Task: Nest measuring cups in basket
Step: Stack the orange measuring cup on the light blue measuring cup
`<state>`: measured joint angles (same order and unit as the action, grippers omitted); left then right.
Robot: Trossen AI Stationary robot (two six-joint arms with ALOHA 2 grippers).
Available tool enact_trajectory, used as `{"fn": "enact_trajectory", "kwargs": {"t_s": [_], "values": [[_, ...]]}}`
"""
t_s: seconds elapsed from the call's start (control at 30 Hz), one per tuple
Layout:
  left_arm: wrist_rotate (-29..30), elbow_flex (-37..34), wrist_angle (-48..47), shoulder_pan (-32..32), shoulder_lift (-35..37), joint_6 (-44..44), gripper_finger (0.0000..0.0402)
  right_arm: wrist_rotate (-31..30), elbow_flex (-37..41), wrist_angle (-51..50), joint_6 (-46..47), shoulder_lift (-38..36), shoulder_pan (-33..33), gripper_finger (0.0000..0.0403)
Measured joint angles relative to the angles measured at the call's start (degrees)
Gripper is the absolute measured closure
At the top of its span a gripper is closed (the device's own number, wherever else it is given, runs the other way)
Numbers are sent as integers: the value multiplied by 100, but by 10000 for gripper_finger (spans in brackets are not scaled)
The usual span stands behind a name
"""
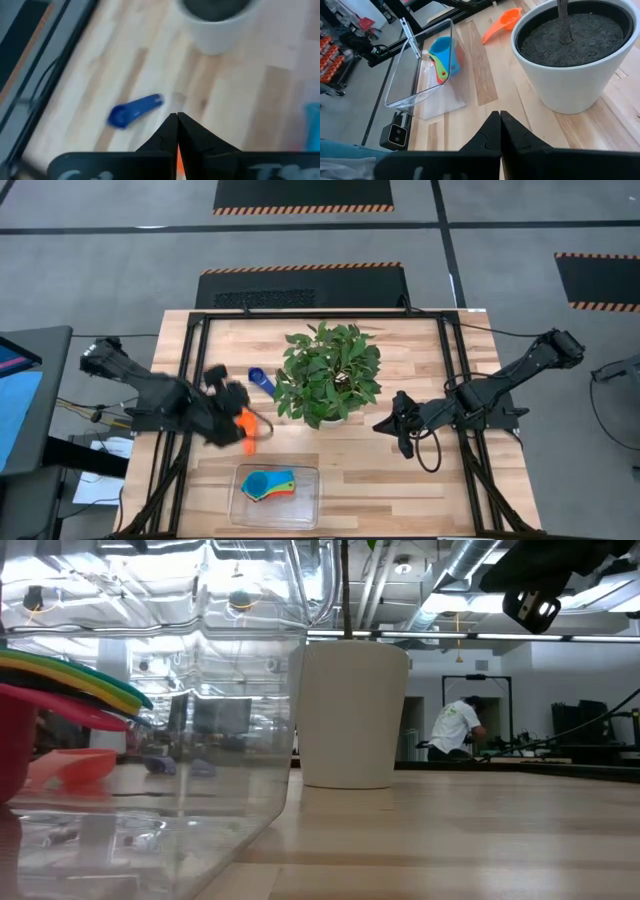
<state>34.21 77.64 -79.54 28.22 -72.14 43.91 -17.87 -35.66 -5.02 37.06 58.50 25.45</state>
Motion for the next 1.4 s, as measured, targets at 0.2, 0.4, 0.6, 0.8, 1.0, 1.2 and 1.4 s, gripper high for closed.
{"fn": "enact_trajectory", "kwargs": {"t_s": [0.2, 0.4, 0.6, 0.8, 1.0, 1.2, 1.4], "values": [[-707, -145, -1072, -1220, 256, -215, 401, 0, 0, -23, -2, -2, 0, 390], [-1729, -727, -271, -2494, 256, -2088, 401, 7, 0, -55, -20, -1, 0, 390], [-2898, -1954, 1153, -3427, 254, -2872, 401, 10, 0, -53, -2, -2, 6, 390], [-3726, -2926, 1686, -3568, 254, -2754, 401, 11, 0, -52, -4, 0, 104, 390], [-4298, -3140, 1765, -3566, 256, -2234, 390, 11, 0, -54, -2, 0, 162, 390], [-4375, -3140, 1867, -3482, 256, -1825, 338, 10, 0, -58, -4, 0, 157, 390], [-3850, -3140, 1921, -3257, 251, -1424, 277, 9, 0, -165, -8, 0, 157, 390]]}}
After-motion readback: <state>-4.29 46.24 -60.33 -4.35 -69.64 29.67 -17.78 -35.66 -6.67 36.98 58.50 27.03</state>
